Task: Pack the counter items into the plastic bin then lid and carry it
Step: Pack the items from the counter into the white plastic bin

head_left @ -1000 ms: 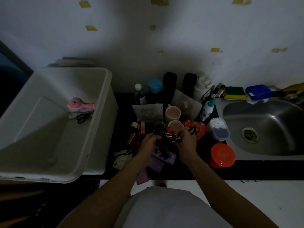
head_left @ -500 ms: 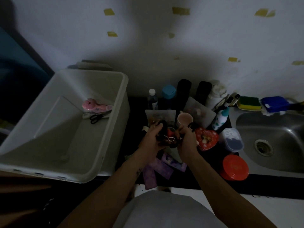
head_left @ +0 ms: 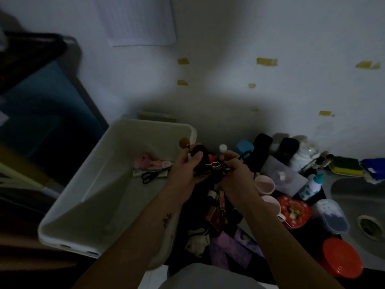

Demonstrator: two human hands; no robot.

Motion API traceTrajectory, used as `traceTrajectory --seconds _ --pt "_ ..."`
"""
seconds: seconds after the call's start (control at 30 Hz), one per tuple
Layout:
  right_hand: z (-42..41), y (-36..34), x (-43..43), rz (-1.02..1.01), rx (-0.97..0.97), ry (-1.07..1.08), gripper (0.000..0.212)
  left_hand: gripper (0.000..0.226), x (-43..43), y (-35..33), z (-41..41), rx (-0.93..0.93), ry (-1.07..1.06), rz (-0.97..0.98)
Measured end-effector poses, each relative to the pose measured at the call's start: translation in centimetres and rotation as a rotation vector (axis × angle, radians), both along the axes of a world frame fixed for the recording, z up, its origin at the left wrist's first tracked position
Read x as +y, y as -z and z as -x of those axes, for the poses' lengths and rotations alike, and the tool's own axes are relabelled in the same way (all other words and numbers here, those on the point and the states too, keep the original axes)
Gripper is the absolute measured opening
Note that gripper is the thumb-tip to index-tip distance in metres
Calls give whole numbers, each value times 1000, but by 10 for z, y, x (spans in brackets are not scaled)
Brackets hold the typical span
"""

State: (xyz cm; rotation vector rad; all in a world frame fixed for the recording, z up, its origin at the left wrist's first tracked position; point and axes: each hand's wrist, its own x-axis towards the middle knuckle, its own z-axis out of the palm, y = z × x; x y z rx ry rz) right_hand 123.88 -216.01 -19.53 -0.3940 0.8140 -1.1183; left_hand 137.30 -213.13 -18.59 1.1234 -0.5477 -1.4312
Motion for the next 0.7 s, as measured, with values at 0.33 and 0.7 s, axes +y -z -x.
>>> traceTrajectory --seconds 0.33,0.7 --pt "-103 -20 -14 35 336 -233 26 31 -9 -9 -100 -5 -171 -67" --pt "-160 -15 -23 157 838 -437 26 28 -33 36 -171 -52 -112 -210"
